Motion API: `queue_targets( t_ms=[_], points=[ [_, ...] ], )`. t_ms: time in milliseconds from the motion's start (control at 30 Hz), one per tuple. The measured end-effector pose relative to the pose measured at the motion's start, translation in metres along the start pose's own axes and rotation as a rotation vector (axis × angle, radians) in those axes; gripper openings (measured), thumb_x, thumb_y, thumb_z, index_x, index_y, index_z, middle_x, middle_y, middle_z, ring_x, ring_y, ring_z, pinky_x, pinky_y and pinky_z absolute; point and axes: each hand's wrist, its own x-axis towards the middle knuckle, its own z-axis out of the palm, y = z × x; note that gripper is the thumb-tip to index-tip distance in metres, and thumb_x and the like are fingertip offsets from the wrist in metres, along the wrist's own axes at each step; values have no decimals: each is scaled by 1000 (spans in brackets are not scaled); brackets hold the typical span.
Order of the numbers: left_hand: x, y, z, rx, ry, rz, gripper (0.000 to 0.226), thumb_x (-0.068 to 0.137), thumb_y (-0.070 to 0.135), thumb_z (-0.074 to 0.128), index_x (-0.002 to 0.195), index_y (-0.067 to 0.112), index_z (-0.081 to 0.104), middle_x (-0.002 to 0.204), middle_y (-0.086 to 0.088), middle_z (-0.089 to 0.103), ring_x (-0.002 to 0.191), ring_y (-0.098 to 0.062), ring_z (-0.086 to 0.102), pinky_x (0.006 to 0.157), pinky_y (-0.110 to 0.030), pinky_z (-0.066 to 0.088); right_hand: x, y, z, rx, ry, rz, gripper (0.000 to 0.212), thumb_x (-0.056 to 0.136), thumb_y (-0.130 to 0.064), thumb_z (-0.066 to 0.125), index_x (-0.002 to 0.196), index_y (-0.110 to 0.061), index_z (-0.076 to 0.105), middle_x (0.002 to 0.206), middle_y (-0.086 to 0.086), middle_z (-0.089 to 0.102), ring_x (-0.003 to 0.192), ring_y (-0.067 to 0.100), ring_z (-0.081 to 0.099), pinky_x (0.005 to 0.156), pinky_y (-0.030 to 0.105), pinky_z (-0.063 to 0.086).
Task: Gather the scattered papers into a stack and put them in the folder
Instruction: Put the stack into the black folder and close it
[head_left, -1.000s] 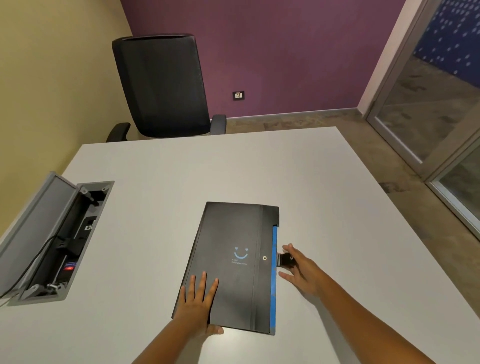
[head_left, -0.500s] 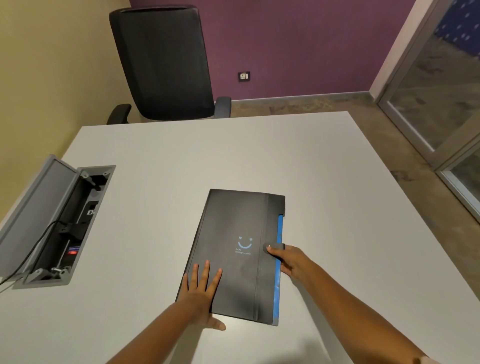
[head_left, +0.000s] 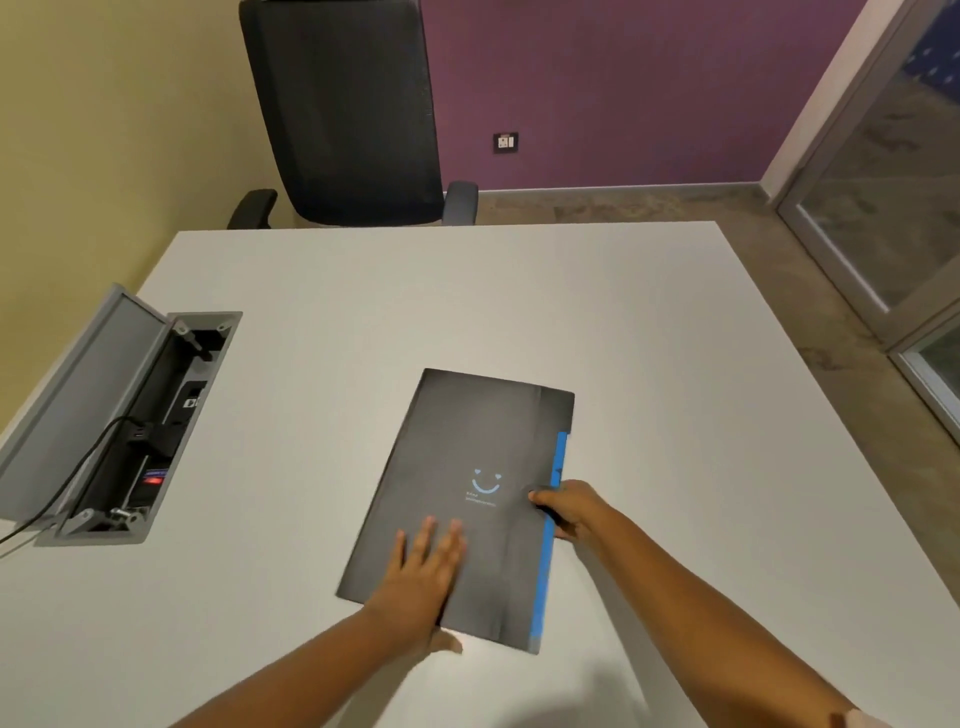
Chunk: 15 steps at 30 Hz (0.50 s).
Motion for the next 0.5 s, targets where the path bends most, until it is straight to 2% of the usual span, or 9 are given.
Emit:
queue_targets(
  t_ms=[67,100,167,200,267,333,367,433,500],
  points=[
    [1,17,-5,61,-51,149,111,72,63,58,145,26,-17,155,-7,-25,138,-39,-27,108,-64,-7,-6,-8,26,-120,-58,-77,32,83,-1,64,114,6,57,79,12,64,61,17,66,53,23,55],
    [3,22,-4,46,-74,128,109,74,62,57,144,27,-18,155,-7,-26,140,-38,-24,109,-64,-6,-8,-11,42,-196,-61,-154,32,84,-6,63,114,4,57,85,11,66,65,14,67,56,19,52],
    [9,15,-2,-11,-60,2,103,78,62,52,142,31,-24,154,-5,-28,141,-36,-23,111,-64,-1,-11,-17,69,-295,-37,-292,36,86,-16,63,118,-2,53,105,13,64,84,18,62,69,22,47],
    [9,3,-2,-25,-47,-57,100,80,63,47,139,35,-28,154,-3,-28,142,-34,-22,111,-64,1,-11,-19,78,-299,-47,-308,40,86,-18,62,122,-4,48,107,13,62,88,20,58,70,23,45],
    [5,-30,-1,-48,-57,-159,95,81,67,40,131,39,-36,154,0,-28,142,-31,-22,110,-66,3,-9,-18,85,-341,-89,-308,46,88,-17,59,129,-8,40,108,14,60,95,25,59,66,18,41],
    [-1,-63,4,-120,-39,-265,92,79,70,37,136,38,-28,155,3,-26,143,-31,-22,108,-68,4,-8,-13,81,-437,-90,-348,45,88,-15,57,130,-9,40,114,14,62,106,25,59,57,9,37],
    [-3,-76,6,-161,-21,-311,92,79,72,36,138,37,-25,155,4,-26,143,-31,-22,108,-69,3,-7,-11,75,-457,-66,-380,42,88,-13,56,128,-8,44,112,12,62,103,23,59,54,4,36],
    [-6,-96,9,-231,5,-388,93,77,75,34,135,33,-27,154,4,-27,143,-31,-22,107,-69,2,-6,-3,61,-482,3,-461,35,87,-8,54,122,-7,52,111,5,59,94,14,56,60,0,36],
    [-6,-113,9,-246,21,-430,92,77,75,32,135,33,-26,154,4,-27,143,-31,-21,107,-69,2,-7,12,43,-553,91,-579,30,89,-7,53,119,-7,55,127,4,52,110,12,55,82,3,33]
  ],
)
